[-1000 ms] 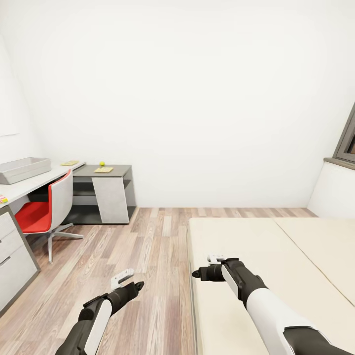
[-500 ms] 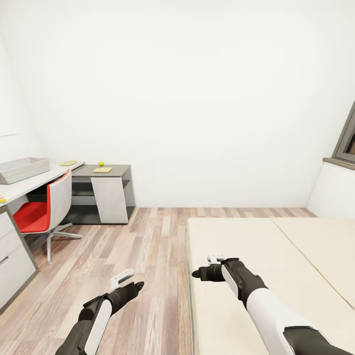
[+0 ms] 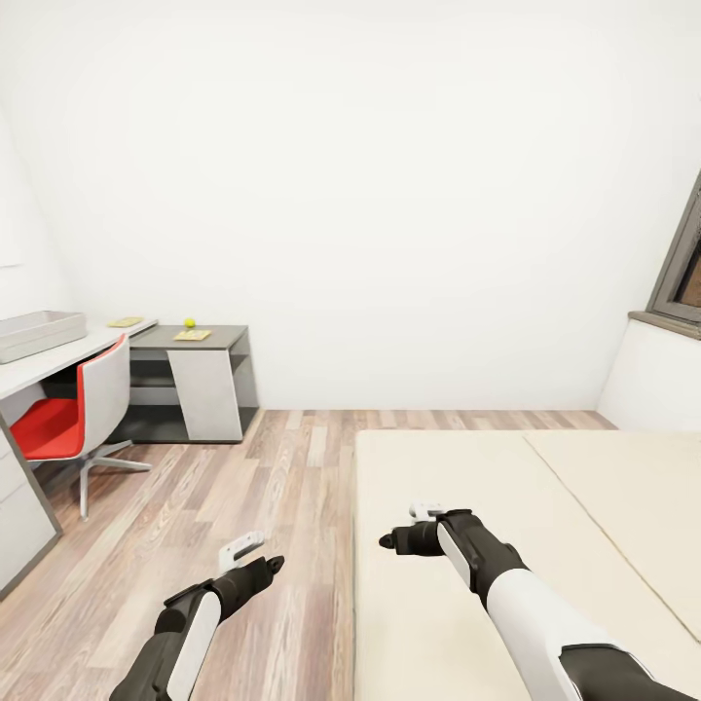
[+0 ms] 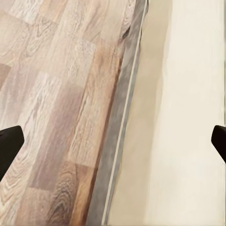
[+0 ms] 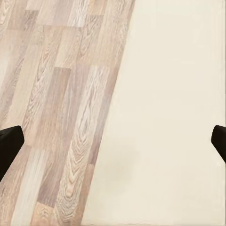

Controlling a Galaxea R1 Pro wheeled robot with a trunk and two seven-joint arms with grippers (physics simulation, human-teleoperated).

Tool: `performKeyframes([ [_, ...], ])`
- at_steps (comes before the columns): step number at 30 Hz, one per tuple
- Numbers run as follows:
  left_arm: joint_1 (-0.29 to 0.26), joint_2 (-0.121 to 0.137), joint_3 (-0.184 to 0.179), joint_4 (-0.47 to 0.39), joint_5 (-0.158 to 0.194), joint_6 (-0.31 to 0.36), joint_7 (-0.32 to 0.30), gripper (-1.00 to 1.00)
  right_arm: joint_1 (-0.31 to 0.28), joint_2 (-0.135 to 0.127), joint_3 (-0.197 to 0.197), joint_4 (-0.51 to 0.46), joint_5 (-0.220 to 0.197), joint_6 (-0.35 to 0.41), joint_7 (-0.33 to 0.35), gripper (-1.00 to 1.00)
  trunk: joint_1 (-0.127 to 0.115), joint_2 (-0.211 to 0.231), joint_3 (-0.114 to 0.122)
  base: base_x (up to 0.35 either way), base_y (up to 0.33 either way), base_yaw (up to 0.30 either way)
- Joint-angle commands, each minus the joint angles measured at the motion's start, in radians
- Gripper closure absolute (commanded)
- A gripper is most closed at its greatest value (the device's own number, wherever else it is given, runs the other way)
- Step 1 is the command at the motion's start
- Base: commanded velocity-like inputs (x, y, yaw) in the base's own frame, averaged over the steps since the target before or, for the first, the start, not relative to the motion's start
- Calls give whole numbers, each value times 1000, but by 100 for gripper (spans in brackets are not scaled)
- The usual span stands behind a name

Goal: Put all the toys in the child's room - the three board games (two on the bed and one on the table), the two jigsaw puzzles on the table, and the tennis ball on the table - inside the toy box on the table in the child's room.

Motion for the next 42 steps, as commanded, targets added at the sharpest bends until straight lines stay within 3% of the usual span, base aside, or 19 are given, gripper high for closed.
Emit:
performKeyframes([
  [1,-1,-1,2,-2,10,6,6,-100,0,0,1,-2,3,5,4,-100,0,-1,-1,0,-249,0],
  [42,-1,-1,2,-2,10,6,6,-100,0,0,1,-2,3,5,4,-100,0,-1,-1,0,-270,0],
])
